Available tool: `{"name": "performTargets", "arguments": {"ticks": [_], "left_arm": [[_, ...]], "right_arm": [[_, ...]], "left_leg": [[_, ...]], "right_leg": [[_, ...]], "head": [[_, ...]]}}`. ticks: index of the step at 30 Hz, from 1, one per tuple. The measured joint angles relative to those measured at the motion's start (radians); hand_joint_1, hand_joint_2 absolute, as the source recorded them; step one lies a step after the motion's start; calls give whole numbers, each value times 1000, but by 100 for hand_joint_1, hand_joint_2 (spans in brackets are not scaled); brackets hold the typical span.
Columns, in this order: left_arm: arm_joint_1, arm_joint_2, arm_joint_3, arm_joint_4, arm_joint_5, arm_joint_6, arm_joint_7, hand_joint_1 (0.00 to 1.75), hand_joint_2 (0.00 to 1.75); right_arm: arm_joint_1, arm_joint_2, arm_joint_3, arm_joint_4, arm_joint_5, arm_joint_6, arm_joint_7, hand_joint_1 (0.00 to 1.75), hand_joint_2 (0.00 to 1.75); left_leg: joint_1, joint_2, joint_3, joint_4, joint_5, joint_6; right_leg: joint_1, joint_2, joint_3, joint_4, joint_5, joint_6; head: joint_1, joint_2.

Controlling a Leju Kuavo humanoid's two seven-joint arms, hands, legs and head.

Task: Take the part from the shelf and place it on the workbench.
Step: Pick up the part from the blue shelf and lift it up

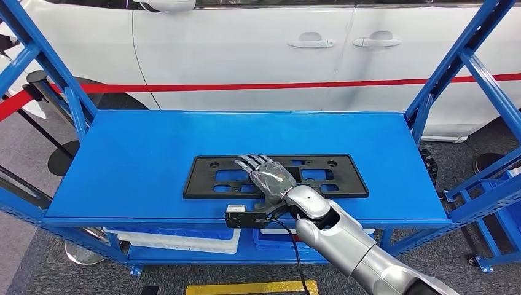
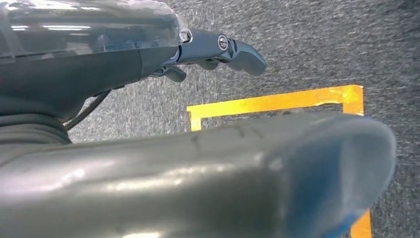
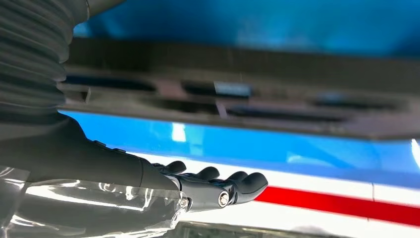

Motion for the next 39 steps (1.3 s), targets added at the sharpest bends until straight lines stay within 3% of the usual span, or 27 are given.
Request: {"name": "performTargets", "arguments": {"ticks": [1,2,3,5,6,10,12,14,15,16,17,18,19,21,22,24,26,27,29,30,31,32,35,37,39], "left_arm": [[1,0,0,0,2,0,-1,0,0],[2,1,0,0,3,0,-2,0,0],[2,1,0,0,4,0,-3,0,0],[2,1,1,0,6,0,-5,0,0],[2,2,1,0,8,0,-6,0,0],[4,5,4,0,10,0,-8,0,0],[5,7,4,0,11,2,-9,0,0],[7,7,5,0,12,3,-10,0,0],[9,7,5,0,13,3,-12,0,0],[11,7,5,0,13,3,-13,0,0],[13,7,5,0,14,3,-15,0,0],[13,8,5,0,15,3,-16,0,0],[13,9,6,0,17,3,-17,0,0],[12,11,6,0,20,3,-19,0,0],[12,11,6,0,21,3,-20,0,0],[13,11,7,0,23,3,-22,0,0],[15,11,9,0,24,2,-25,0,0],[14,11,10,0,25,2,-26,0,0],[14,11,12,0,26,0,-30,0,0],[15,11,12,0,26,-1,-33,0,0],[16,11,12,0,26,-1,-35,0,0],[17,11,13,0,26,-2,-38,0,0],[17,11,13,0,26,-4,-49,0,0],[17,11,13,0,26,-4,-54,0,0],[17,12,13,0,26,-5,-56,0,0]], "right_arm": [[4,0,3,1,11,-1,6,0,175],[6,0,6,2,21,-1,10,0,175],[7,0,8,2,29,-1,13,0,175],[5,1,10,3,42,-1,15,0,175],[4,2,10,4,49,-1,15,0,175],[3,8,12,10,71,-2,14,0,175],[0,14,12,14,81,-2,14,0,175],[0,19,13,24,91,-4,14,0,175],[0,21,13,29,96,-6,15,0,175],[-1,22,13,35,100,-10,15,0,175],[-1,24,13,39,105,-14,15,2,175],[-3,26,13,43,109,-17,15,33,175],[-4,28,13,47,113,-19,15,75,175],[-7,31,13,56,119,-20,14,161,175],[-8,32,13,61,121,-20,13,173,175],[-9,35,13,71,124,-20,9,175,175],[-14,37,13,80,125,-20,1,175,175],[-18,38,14,86,126,-20,-3,175,175],[-22,40,14,98,125,-19,-10,175,175],[-22,40,15,104,124,-19,-13,175,175],[-22,41,15,109,123,-19,-16,175,175],[-22,41,16,112,121,-20,-19,175,175],[-27,42,16,114,118,-22,-25,175,175],[-29,43,16,113,118,-22,-28,175,175],[-29,45,16,110,118,-23,-29,175,175]], "left_leg": [[0,0,0,1,0,-1],[0,-1,0,3,-1,-2],[0,-1,0,5,-3,-4],[-3,-2,-2,11,-7,-10],[-5,-3,-3,12,-8,-15],[-3,-2,-7,22,-19,-36],[-1,-2,-40,98,-66,-47],[2,-2,-103,233,-129,-55],[3,-2,-127,283,-143,-57],[3,-2,-135,299,-139,-58],[4,-1,-122,271,-115,-57],[4,-1,-91,208,-79,-54],[3,-1,-54,132,-48,-49],[-1,-2,-4,28,-15,-39],[-4,-2,3,12,-15,-34],[-4,-3,3,7,-10,-24],[1,-2,5,-2,-2,-11],[3,-1,6,-6,1,-6],[2,-1,4,-6,2,-1],[2,-1,4,-6,2,-1],[2,-1,5,-5,1,-1],[2,-2,5,-4,1,-2],[0,-4,7,4,-6,-10],[-3,-4,4,8,-10,-20],[-4,-4,5,7,-11,-30]], "right_leg": [[-1,0,-2,1,11,0],[-1,-1,16,-36,39,-1],[-1,-1,50,-103,76,-4],[2,-2,110,-224,120,-12],[4,-2,124,-255,126,-17],[4,-1,128,-270,129,-38],[0,-3,130,-274,132,-48],[1,-4,129,-273,131,-53],[1,-4,129,-272,131,-53],[1,-3,129,-271,130,-53],[1,-2,130,-270,129,-53],[1,-1,131,-269,128,-52],[2,0,132,-269,127,-50],[5,1,133,-268,126,-42],[6,1,132,-268,127,-37],[6,1,131,-270,129,-25],[5,0,120,-244,109,-14],[5,0,101,-203,83,-9],[2,-1,39,-71,19,-3],[1,-1,11,-14,0,0],[-1,-1,-3,13,-1,1],[-2,-1,3,-2,19,1],[-1,-3,97,-193,111,-8],[3,-4,128,-261,127,-18],[5,-3,128,-265,126,-29]], "head": [[0,0],[0,0],[0,0],[0,0],[-1,0],[-1,0],[-2,0],[-3,0],[-3,0],[-3,0],[-3,0],[-3,0],[-3,0],[-2,0],[-2,0],[-2,0],[-1,0],[0,0],[1,0],[1,0],[1,0],[1,0],[1,0],[0,0],[0,0]]}}
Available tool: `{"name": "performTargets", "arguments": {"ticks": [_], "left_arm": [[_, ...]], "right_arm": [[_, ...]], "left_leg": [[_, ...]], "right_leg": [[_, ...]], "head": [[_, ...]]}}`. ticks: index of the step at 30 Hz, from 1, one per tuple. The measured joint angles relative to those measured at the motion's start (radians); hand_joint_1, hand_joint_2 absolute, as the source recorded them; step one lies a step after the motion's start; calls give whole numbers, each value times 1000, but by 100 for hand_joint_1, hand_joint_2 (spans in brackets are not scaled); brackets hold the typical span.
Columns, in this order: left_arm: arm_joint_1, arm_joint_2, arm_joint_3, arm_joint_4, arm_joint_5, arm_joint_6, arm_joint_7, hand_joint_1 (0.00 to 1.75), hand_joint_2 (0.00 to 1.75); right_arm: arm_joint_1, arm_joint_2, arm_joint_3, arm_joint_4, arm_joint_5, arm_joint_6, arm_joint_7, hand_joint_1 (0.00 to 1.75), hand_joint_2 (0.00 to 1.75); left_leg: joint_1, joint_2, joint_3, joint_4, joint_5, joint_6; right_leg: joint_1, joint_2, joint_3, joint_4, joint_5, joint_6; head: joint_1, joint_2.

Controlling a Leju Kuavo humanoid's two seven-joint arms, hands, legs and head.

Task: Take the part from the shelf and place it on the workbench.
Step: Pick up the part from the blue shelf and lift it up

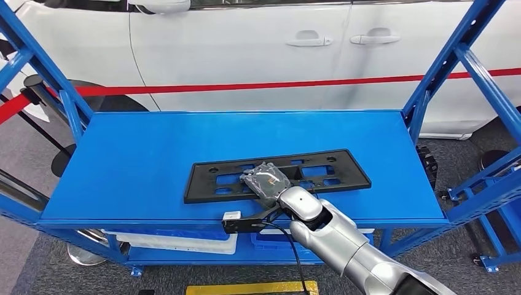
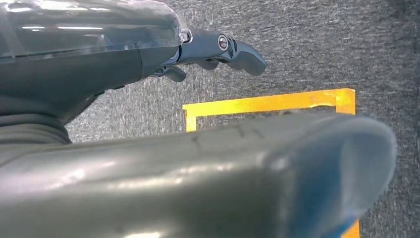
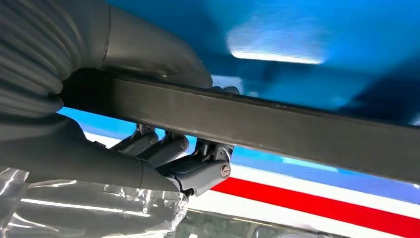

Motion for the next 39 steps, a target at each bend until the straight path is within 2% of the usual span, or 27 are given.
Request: {"name": "performTargets", "arguments": {"ticks": [2,3,5,6,7,8,9,10,12,13,16,17,19,21,22,23,24,26,27,28,31,33,35,36,37,38,39], "left_arm": [[1,1,0,0,0,1,-1,0,0],[1,1,0,0,0,1,-2,0,0],[2,1,0,0,0,2,-3,0,0],[3,1,0,0,0,2,-3,0,0],[5,0,0,0,0,2,-4,0,0],[6,0,0,0,0,2,-4,0,0],[6,1,0,0,0,2,-4,0,0],[6,1,0,0,0,2,-4,0,0],[4,1,0,0,0,2,-5,0,0],[4,1,0,0,1,2,-6,0,0],[7,0,0,0,4,2,-9,0,0],[8,0,0,0,4,2,-11,0,0],[9,-2,0,0,4,2,-12,0,0],[9,-2,0,0,4,2,-12,0,0],[10,-3,0,0,4,2,-12,0,0],[11,-4,0,0,3,2,-12,0,0],[12,-6,0,0,2,2,-12,0,0],[13,-11,0,0,0,3,-12,0,0],[13,-14,0,0,0,3,-12,0,0],[13,-16,0,0,-1,4,-11,0,0],[13,-19,0,0,-3,5,-7,0,0],[12,-19,0,0,-5,5,-4,0,87],[11,-19,0,0,-7,6,-2,0,175],[11,-20,0,0,-7,7,-2,0,175],[12,-20,0,0,-7,8,-2,0,175],[13,-21,0,0,-7,10,-2,0,175],[14,-21,0,0,-8,12,-3,0,175]], "right_arm": [[0,0,0,-5,0,-1,0,175,175],[0,1,0,-8,0,-1,0,175,175],[3,0,0,-11,-1,-2,1,175,175],[5,0,0,-12,-2,-4,2,175,175],[6,0,0,-12,-3,-6,2,175,175],[7,0,0,-12,-4,-10,3,175,175],[8,0,0,-12,-5,-15,4,175,175],[8,0,-1,-12,-5,-21,6,175,175],[8,0,-3,-12,3,-40,15,175,175],[8,0,-5,-12,15,-56,24,175,175],[9,0,-12,-13,69,-124,59,175,175],[9,0,-16,-15,88,-146,71,175,175],[10,0,-26,-21,134,-193,96,175,175],[12,0,-39,-32,191,-244,125,175,175],[13,0,-46,-38,222,-267,138,175,175],[14,0,-52,-45,251,-287,150,175,175],[13,0,-59,-52,280,-304,161,175,175],[9,0,-76,-66,338,-331,180,175,175],[4,2,-85,-72,367,-343,189,175,175],[0,3,-93,-76,395,-353,198,175,175],[-15,4,-114,-80,460,-371,224,175,175],[-40,3,-118,-79,477,-374,247,175,175],[-73,-2,-115,-72,481,-375,269,175,175],[-91,-7,-110,-65,482,-378,278,175,175],[-110,-13,-105,-55,483,-381,284,175,175],[-129,-20,-99,-43,484,-384,286,175,175],[-148,-27,-95,-32,484,-389,285,175,175]], "left_leg": [[3,1,-7,21,-17,-11],[4,1,-22,56,-39,-16],[7,1,-79,178,-102,-24],[9,1,-106,238,-125,-27],[9,1,-122,272,-131,-29],[10,1,-121,269,-117,-30],[10,2,-100,227,-86,-30],[11,2,-68,160,-51,-28],[9,2,-13,44,-10,-19],[7,1,-2,17,-6,-14],[5,1,-2,5,-2,5],[7,1,-2,1,1,12],[9,3,-1,-5,7,22],[7,3,-3,-5,7,26],[7,3,-3,-4,6,27],[7,2,-3,-3,6,27],[7,2,-3,-2,4,26],[6,0,-2,3,0,22],[4,0,-2,7,-3,18],[2,0,-4,9,-5,14],[1,0,-7,10,-9,-2],[4,1,-22,45,-35,-12],[7,2,-73,158,-94,-21],[8,2,-106,228,-123,-24],[9,2,-133,280,-138,-26],[9,2,-145,299,-134,-26],[9,2,-136,276,-109,-25]], "right_leg": [[-3,-1,4,-6,3,-12],[-5,-2,5,-9,5,-17],[-6,-3,5,-10,5,-22],[-5,-3,5,-9,4,-24],[-5,-3,5,-8,4,-24],[-5,-2,5,-7,3,-24],[-5,-1,6,-5,2,-23],[-5,0,6,-3,1,-21],[-2,1,5,1,-1,-13],[0,1,3,1,0,-8],[-1,2,-1,1,2,10],[-2,1,-6,11,-7,15],[-5,1,-43,92,-56,23],[-5,1,-108,226,-117,27],[-6,1,-131,271,-128,28],[-6,1,-138,282,-120,28],[-6,1,-123,249,-92,26],[-6,0,-59,115,-25,20],[-4,0,-31,57,-4,16],[-2,0,-16,22,4,12],[0,2,-13,5,3,-2],[-4,2,-11,0,7,-15],[-5,1,-10,-2,7,-22],[-5,1,-10,-2,7,-24],[-4,1,-10,-2,7,-24],[-4,1,-9,-1,6,-24],[-3,2,-9,-1,6,-24]], "head": [[-1,0],[-1,0],[-3,0],[-2,0],[-2,0],[-2,0],[-2,0],[-3,0],[-2,0],[-2,0],[-1,0],[-1,0],[0,0],[1,0],[1,0],[1,0],[1,0],[1,0],[1,0],[0,0],[0,0],[-1,0],[-2,0],[-3,0],[-3,0],[-3,0],[-3,0]]}}
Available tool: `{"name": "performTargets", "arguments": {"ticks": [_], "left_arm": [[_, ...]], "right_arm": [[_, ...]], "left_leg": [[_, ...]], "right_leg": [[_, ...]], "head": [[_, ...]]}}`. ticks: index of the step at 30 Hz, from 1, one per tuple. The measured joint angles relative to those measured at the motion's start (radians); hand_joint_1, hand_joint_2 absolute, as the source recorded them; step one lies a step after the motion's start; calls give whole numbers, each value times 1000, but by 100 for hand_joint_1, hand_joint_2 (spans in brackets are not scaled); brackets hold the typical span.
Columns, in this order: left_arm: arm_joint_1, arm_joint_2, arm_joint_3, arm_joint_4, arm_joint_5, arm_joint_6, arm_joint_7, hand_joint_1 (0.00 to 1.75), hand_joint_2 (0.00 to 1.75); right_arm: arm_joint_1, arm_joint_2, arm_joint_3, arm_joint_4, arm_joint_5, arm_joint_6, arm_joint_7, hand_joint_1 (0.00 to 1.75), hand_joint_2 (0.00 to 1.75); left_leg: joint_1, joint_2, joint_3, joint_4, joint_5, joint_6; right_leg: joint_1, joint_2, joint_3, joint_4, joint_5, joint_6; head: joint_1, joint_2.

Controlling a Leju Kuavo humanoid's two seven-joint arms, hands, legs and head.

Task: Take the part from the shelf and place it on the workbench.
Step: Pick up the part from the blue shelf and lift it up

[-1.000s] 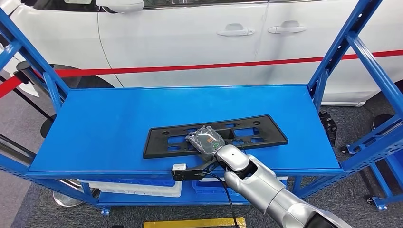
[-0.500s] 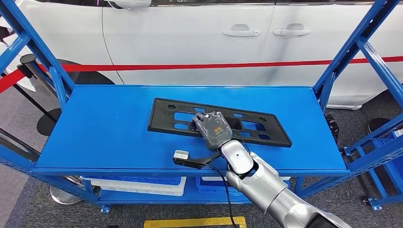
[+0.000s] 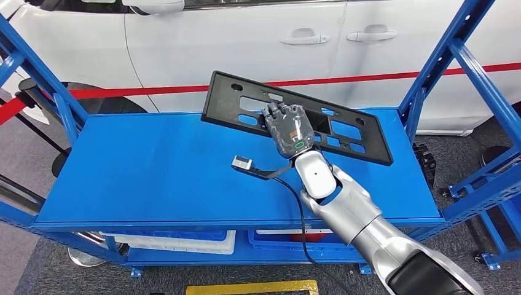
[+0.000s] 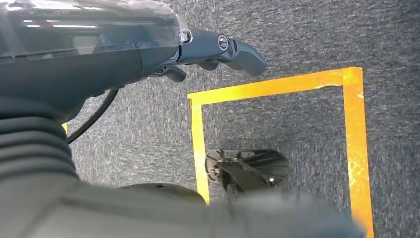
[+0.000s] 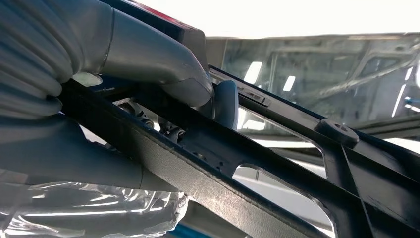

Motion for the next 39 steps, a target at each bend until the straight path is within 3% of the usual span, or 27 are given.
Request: {"name": "performTargets", "arguments": {"ticks": [3,8,11,12,13,15,16,17,18,20,22,27,28,31,32,33,34,36,37,39], "left_arm": [[0,0,0,0,-2,4,-1,0,175],[0,0,0,0,-2,5,-2,0,175],[0,0,0,0,-3,6,-4,0,175],[0,-1,0,0,-5,6,-7,0,175],[-1,-2,0,0,-7,5,-9,0,175],[-1,-5,0,0,-11,4,-14,0,175],[-2,-6,0,0,-12,4,-17,0,175],[-2,-7,-1,0,-12,3,-21,0,175],[-1,-8,-1,0,-12,3,-25,0,175],[-1,-11,-1,0,-12,2,-34,0,175],[-1,-13,-1,0,-13,0,-41,0,175],[3,-15,-2,0,-16,4,-53,0,175],[3,-15,-2,0,-17,8,-53,0,175],[4,-17,-4,0,-24,33,-39,0,175],[5,-17,-5,0,-26,41,-33,0,175],[6,-18,-6,0,-27,47,-26,0,175],[7,-19,-7,0,-27,52,-18,0,175],[7,-19,-8,0,-27,59,-2,0,175],[7,-19,-8,0,-27,64,5,0,175],[7,-19,-8,0,-26,69,14,0,175]], "right_arm": [[-35,-9,3,17,0,-9,-7,175,175],[-41,-10,3,19,0,-10,-9,175,175],[-72,-20,4,30,0,-18,-10,175,175],[-99,-33,7,39,0,-23,-6,175,175],[-123,-47,10,46,-1,-29,-3,175,175],[-162,-74,14,57,-7,-47,-8,175,175],[-164,-78,11,58,-15,-58,-18,175,175],[-160,-81,5,56,-26,-71,-27,175,175],[-156,-82,-2,52,-38,-85,-35,175,175],[-147,-84,-26,34,-61,-113,-48,175,175],[-130,-84,-60,-2,-79,-149,-65,175,175],[-37,-74,-162,-147,-104,-258,-118,175,175],[-23,-68,-180,-175,-108,-270,-126,175,175],[18,-51,-224,-249,-117,-289,-157,175,175],[33,-44,-237,-271,-119,-291,-168,175,175],[47,-37,-250,-292,-123,-292,-178,175,175],[58,-29,-263,-313,-127,-293,-189,175,175],[76,-12,-286,-351,-138,-293,-212,175,175],[83,-2,-298,-368,-147,-294,-228,175,175],[103,18,-323,-403,-178,-295,-274,175,175]], "left_leg": [[0,0,52,-117,75,6],[0,0,66,-147,89,9],[-4,0,106,-237,112,19],[-4,0,118,-264,117,28],[-4,0,122,-274,119,36],[-1,0,126,-287,126,51],[-1,1,126,-287,126,51],[-1,1,126,-286,125,51],[0,0,126,-284,123,51],[1,-2,126,-275,116,46],[-2,-4,123,-263,107,36],[-1,-3,116,-242,83,10],[0,-2,102,-207,60,4],[1,0,12,-12,-29,-4],[0,0,-8,28,-37,-3],[0,0,-10,28,-23,0],[-1,0,9,-14,7,5],[-6,0,77,-158,75,23],[-10,0,103,-215,94,30],[-17,0,122,-259,99,39]], "right_leg": [[0,2,2,2,-1,2],[1,3,3,2,-2,3],[3,3,1,3,-3,8],[3,3,-4,12,-10,18],[4,3,-23,50,-32,28],[1,2,-87,181,-98,47],[0,2,-122,249,-122,50],[-2,1,-139,278,-123,52],[-5,1,-138,268,-104,53],[-11,-2,-86,149,-33,54],[-10,-3,-36,41,5,50],[-6,-1,-23,14,5,18],[-8,-1,-21,12,5,12],[-5,-2,-17,12,2,3],[-2,-2,-16,12,1,2],[0,-1,-14,12,0,1],[2,0,-13,12,0,1],[6,1,-10,12,-2,2],[7,2,-10,12,-2,4],[7,2,-12,12,-1,13]], "head": [[0,0],[0,0],[0,0],[1,0],[2,0],[3,0],[4,0],[4,0],[4,0],[4,0],[3,0],[2,0],[1,0],[0,0],[0,0],[0,0],[0,0],[1,0],[1,0],[1,0]]}}
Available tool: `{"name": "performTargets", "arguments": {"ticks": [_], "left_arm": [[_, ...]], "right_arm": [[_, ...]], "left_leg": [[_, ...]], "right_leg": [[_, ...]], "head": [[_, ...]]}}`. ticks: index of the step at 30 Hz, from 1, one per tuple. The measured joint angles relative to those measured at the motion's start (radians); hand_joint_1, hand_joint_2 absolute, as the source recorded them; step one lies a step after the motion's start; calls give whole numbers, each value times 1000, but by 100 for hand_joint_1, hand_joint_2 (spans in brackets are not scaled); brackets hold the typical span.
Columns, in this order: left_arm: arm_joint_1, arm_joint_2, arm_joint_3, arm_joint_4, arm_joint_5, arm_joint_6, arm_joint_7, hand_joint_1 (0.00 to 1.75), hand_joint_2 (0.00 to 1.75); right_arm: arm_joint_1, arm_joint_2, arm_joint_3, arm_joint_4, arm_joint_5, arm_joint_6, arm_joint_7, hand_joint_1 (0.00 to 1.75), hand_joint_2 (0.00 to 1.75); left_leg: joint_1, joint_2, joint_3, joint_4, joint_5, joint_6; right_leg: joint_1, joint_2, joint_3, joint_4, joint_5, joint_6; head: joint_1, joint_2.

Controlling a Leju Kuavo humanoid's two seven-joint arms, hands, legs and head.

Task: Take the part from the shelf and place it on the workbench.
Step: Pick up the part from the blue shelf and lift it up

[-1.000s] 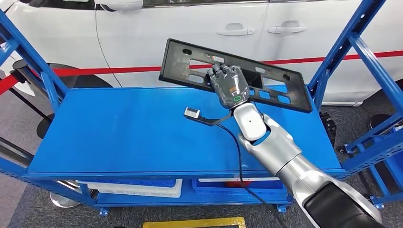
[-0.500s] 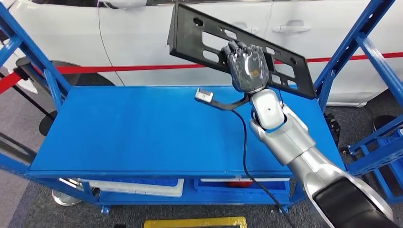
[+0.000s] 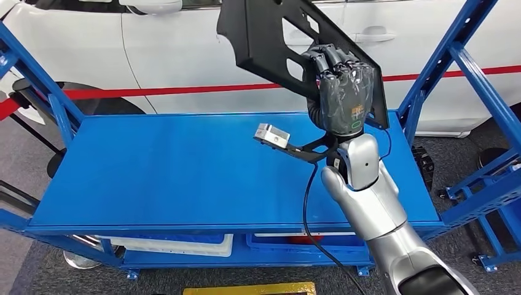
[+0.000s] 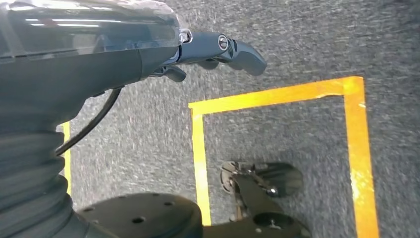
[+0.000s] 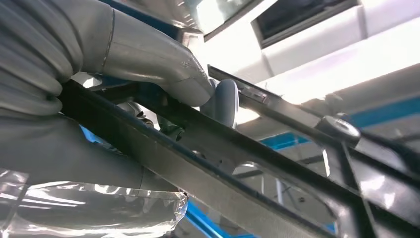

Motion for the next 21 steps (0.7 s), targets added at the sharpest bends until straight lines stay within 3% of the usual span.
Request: {"name": "performTargets", "arguments": {"ticks": [2,4,7,8,9,10,12,14,18,19,21], "left_arm": [[3,-1,0,0,0,6,4,0,175],[4,-3,0,0,0,12,7,0,175],[6,-6,1,0,0,16,9,0,175],[8,-7,1,0,0,16,10,0,175],[10,-9,1,0,0,16,10,0,175],[11,-10,1,0,0,16,11,0,175],[13,-13,1,0,-1,13,12,0,175],[13,-15,1,0,-1,10,14,0,175],[13,-15,1,0,-5,6,23,0,175],[13,-15,1,0,-7,5,27,0,175],[12,-15,1,0,-10,5,35,0,175]], "right_arm": [[24,24,-29,-36,-44,-1,-58,175,175],[44,51,-64,-71,-100,-1,-133,175,175],[77,98,-132,-114,-210,-2,-276,175,175],[89,113,-153,-124,-248,-2,-312,175,175],[99,125,-169,-132,-295,-2,-339,175,175],[106,135,-181,-140,-361,-1,-361,175,175],[117,146,-191,-158,-528,1,-393,175,175],[127,149,-192,-184,-702,19,-411,175,175],[156,147,-192,-243,-1077,171,-449,175,175],[161,146,-192,-256,-1154,219,-458,175,175],[168,145,-195,-271,-1287,325,-469,175,175]], "left_leg": [[1,0,4,-10,8,4],[7,2,10,-26,18,12],[10,2,13,-32,22,18],[10,2,12,-31,21,18],[10,2,12,-30,21,17],[11,1,12,-28,19,16],[12,0,12,-19,13,9],[10,-2,9,-10,7,-1],[8,-1,7,-5,-1,-22],[9,-1,-1,16,-17,-27],[12,0,-47,122,-78,-36]], "right_leg": [[-2,-1,0,0,0,11],[-1,-1,-13,34,-27,20],[-5,-1,-93,212,-120,30],[-7,-1,-115,260,-135,33],[-10,-2,-122,272,-130,36],[-13,-3,-107,244,-107,38],[-17,-5,-38,109,-45,38],[-15,-4,10,13,-15,31],[-14,1,14,-2,-11,7],[-16,1,15,-4,-9,1],[-17,-1,15,-6,-8,-6]], "head": [[0,0],[1,0],[2,0],[2,0],[2,0],[3,0],[3,0],[2,0],[1,0],[1,0],[-1,0]]}}
